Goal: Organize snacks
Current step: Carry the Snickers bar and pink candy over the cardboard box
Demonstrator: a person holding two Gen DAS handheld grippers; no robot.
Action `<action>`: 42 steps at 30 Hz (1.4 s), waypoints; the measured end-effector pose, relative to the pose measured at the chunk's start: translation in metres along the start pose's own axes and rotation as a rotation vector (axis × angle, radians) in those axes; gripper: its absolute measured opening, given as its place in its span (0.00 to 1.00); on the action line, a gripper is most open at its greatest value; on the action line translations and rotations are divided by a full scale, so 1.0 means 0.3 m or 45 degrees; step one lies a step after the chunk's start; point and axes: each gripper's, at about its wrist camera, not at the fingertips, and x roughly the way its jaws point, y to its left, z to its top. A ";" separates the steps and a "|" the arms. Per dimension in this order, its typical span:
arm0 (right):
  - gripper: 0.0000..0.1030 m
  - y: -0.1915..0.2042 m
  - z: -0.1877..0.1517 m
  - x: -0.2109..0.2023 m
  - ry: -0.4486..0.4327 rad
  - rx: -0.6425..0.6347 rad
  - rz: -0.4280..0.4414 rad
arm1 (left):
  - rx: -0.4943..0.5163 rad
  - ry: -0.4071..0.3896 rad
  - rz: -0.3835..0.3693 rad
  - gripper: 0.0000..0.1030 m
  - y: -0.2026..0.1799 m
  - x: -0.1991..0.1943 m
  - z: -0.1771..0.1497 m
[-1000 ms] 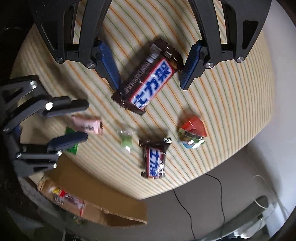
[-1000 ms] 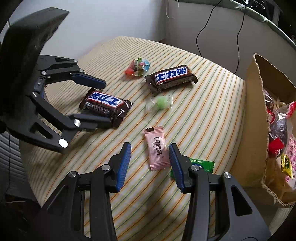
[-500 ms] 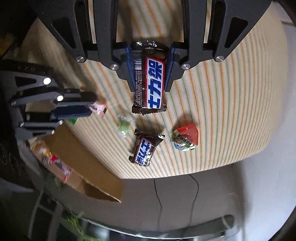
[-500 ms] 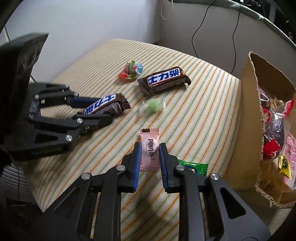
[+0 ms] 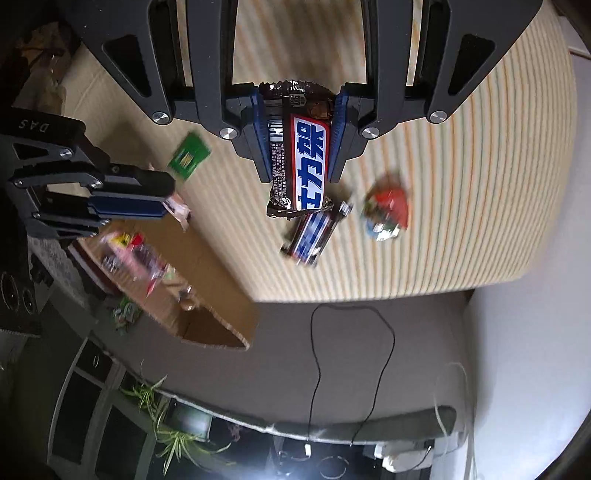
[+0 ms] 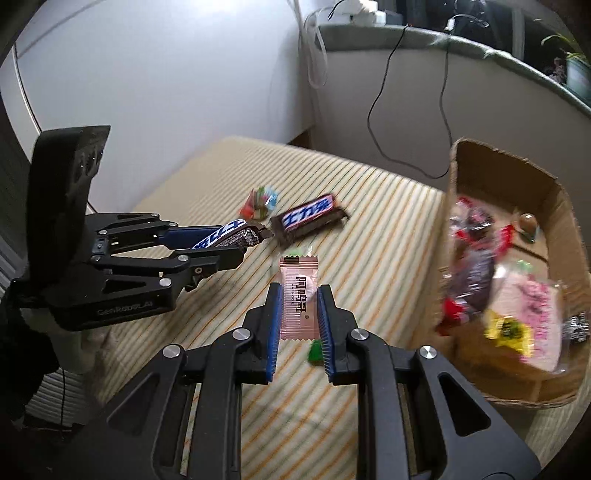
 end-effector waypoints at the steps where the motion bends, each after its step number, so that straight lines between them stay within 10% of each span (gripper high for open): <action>1: 0.19 -0.004 0.005 -0.007 -0.012 0.007 0.000 | 0.000 -0.011 -0.008 0.26 -0.013 0.002 0.015; 24: 0.19 -0.550 0.092 -0.156 -0.125 0.205 -0.246 | 0.136 -0.072 -0.091 0.26 -0.279 0.221 0.367; 42: 0.19 -0.667 0.093 -0.103 -0.086 0.236 -0.268 | 0.244 -0.041 -0.096 0.26 -0.387 0.335 0.462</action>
